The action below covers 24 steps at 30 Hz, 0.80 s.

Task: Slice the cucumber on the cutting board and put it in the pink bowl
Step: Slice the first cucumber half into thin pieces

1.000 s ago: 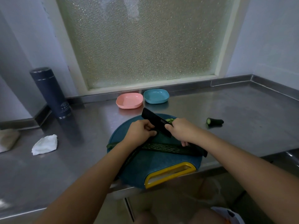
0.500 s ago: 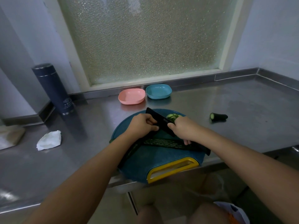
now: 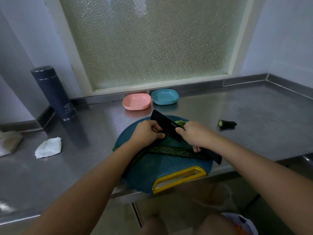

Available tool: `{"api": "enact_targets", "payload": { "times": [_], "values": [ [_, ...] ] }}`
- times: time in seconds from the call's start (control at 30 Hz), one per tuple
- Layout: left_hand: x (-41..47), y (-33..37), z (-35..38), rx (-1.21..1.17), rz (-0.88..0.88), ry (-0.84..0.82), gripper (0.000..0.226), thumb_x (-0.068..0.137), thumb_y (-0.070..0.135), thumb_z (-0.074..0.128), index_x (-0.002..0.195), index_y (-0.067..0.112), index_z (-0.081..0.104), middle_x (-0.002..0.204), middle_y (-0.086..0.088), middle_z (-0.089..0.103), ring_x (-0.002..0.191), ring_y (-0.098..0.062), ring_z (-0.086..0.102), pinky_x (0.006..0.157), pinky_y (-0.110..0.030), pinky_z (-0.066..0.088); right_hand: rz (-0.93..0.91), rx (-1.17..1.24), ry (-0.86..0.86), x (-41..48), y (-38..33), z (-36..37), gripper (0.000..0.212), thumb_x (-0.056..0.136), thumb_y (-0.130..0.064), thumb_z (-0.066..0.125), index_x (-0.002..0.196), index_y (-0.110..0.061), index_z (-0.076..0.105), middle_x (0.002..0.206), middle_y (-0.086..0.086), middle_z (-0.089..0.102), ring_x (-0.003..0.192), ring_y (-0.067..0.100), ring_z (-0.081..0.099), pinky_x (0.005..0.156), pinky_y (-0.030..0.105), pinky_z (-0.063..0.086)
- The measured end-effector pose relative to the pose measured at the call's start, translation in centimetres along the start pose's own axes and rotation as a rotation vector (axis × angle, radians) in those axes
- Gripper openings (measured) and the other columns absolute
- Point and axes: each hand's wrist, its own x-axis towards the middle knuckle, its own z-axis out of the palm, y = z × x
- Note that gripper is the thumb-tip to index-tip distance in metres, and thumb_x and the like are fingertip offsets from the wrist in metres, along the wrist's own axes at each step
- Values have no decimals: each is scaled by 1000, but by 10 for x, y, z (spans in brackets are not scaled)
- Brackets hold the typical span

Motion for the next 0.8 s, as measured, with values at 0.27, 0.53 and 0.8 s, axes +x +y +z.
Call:
{"api": "enact_targets", "payload": {
  "times": [0.27,0.53,0.8],
  "values": [
    [-1,0,2,37,18,13,17,74,24,77,86,22,64,87,4,67,80,-10,61,75,-26,50,-13,-93,65,5,-3,2,47,102,-40,28,73,-9,50,47,7,55,36,16,53,47,25,49],
    [-2,2,1,31,-1,2,17,75,25,76,84,24,62,80,8,62,74,-4,57,63,-18,42,9,-102,44,15,-8,14,54,101,-43,28,77,-3,56,51,10,56,41,20,54,59,32,54],
    [-2,1,1,31,-14,12,19,73,27,77,85,23,63,82,5,65,75,-7,60,66,-21,46,3,-98,20,4,3,7,50,102,-40,28,74,-6,52,50,11,59,38,18,54,49,27,50]
  ]
}}
